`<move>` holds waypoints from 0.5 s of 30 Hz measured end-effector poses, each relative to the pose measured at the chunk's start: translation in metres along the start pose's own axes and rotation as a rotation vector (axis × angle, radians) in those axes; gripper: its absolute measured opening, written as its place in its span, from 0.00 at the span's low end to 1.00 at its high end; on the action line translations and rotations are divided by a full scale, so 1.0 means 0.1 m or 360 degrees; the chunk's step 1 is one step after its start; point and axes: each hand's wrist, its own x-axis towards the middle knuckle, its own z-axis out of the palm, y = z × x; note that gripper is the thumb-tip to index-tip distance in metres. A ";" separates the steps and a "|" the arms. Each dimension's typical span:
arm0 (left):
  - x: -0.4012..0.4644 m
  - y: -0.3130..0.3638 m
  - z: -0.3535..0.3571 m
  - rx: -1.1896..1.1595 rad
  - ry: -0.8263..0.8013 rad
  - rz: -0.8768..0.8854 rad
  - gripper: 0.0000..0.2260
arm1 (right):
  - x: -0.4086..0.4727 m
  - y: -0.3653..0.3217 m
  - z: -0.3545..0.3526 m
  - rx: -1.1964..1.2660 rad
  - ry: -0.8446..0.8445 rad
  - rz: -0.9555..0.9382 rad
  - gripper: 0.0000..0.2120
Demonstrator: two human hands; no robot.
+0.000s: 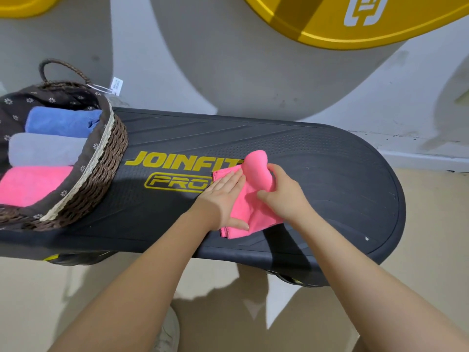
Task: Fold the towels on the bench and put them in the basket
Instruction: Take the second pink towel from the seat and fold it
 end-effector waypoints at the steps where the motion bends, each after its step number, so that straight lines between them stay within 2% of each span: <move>1: -0.01 0.00 0.00 -0.0042 -0.0011 -0.0018 0.49 | -0.05 -0.06 0.05 -0.0114 0.0030 -0.0074 0.31; 3: 0.02 0.04 0.01 -0.0368 0.0011 -0.0102 0.46 | -0.15 -0.20 0.17 -0.0297 0.0038 -0.0187 0.29; 5: 0.01 0.09 -0.04 -0.0930 -0.0021 -0.0172 0.30 | -0.22 -0.28 0.29 -0.0411 0.0003 -0.0253 0.27; 6: -0.01 0.07 -0.03 -0.1129 0.0131 -0.0191 0.22 | -0.23 -0.31 0.34 -0.0447 -0.0010 -0.0282 0.28; 8: -0.03 -0.01 -0.07 -0.1379 0.0452 -0.0351 0.15 | -0.21 -0.33 0.39 -0.0534 -0.0033 -0.0337 0.30; 9: -0.05 -0.04 -0.09 -0.1683 0.0504 -0.0440 0.12 | -0.21 -0.33 0.41 -0.0574 -0.0041 -0.0354 0.30; 11: -0.10 -0.11 -0.15 -0.2181 0.0656 -0.0522 0.11 | -0.23 -0.33 0.46 -0.0632 -0.0079 -0.0382 0.31; 13: -0.10 -0.17 -0.14 -0.2288 0.0720 -0.0580 0.17 | -0.27 -0.32 0.53 -0.0690 -0.0204 -0.0437 0.34; 15: -0.08 -0.18 -0.11 -0.2191 0.0615 -0.0606 0.22 | -0.30 -0.34 0.59 -0.0670 -0.0335 -0.0484 0.36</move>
